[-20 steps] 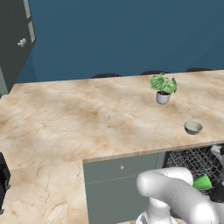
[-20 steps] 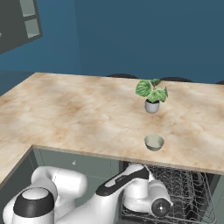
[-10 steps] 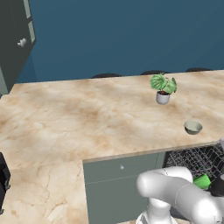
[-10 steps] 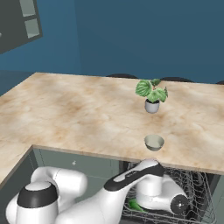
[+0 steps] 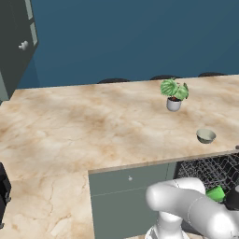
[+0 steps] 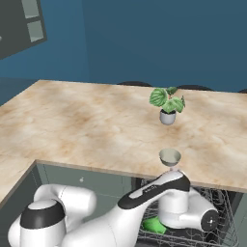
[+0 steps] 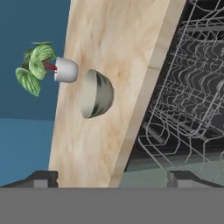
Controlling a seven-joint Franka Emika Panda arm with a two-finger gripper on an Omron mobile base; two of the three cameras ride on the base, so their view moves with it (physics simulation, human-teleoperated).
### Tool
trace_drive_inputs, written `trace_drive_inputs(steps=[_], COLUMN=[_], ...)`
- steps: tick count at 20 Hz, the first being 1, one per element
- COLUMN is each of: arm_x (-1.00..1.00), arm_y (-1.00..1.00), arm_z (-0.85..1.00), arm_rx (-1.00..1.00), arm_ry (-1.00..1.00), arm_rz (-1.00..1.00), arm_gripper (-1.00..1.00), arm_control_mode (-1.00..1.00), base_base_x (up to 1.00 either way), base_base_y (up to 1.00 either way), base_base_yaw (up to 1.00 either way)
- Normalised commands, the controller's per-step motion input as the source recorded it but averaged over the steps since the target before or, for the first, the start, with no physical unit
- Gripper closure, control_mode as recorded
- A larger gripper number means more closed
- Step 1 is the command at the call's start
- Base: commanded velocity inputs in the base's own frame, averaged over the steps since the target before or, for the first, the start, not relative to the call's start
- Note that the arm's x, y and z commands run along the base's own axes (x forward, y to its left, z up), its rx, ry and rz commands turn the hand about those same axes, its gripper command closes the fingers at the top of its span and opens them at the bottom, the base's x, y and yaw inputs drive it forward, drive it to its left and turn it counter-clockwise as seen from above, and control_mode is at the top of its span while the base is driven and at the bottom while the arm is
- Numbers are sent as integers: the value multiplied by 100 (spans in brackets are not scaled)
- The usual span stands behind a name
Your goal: Pick up the cup and bowl from the counter, place them in the dishwasher, and close the dishwasher door.
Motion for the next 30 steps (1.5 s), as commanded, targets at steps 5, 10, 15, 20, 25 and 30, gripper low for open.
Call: trace_drive_inputs(steps=[5,10,15,20,25,30], arm_x=[0,0,0,2,14,27], arm_y=[3,30,32,11,0,0], arm_z=[38,26,25,21,2,-3], arm_rx=[0,0,-3,-4,-2,0], arm_ry=[0,0,0,0,0,2], arm_rz=[0,0,0,0,0,0], arm_gripper=[-100,-100,-100,-100,-100,-100], arm_control_mode=[-100,-100,-100,-100,-100,-100], base_base_x=[0,0,0,0,0,0], base_base_y=[0,0,0,0,0,0], base_base_yaw=[0,0,0,0,0,0])
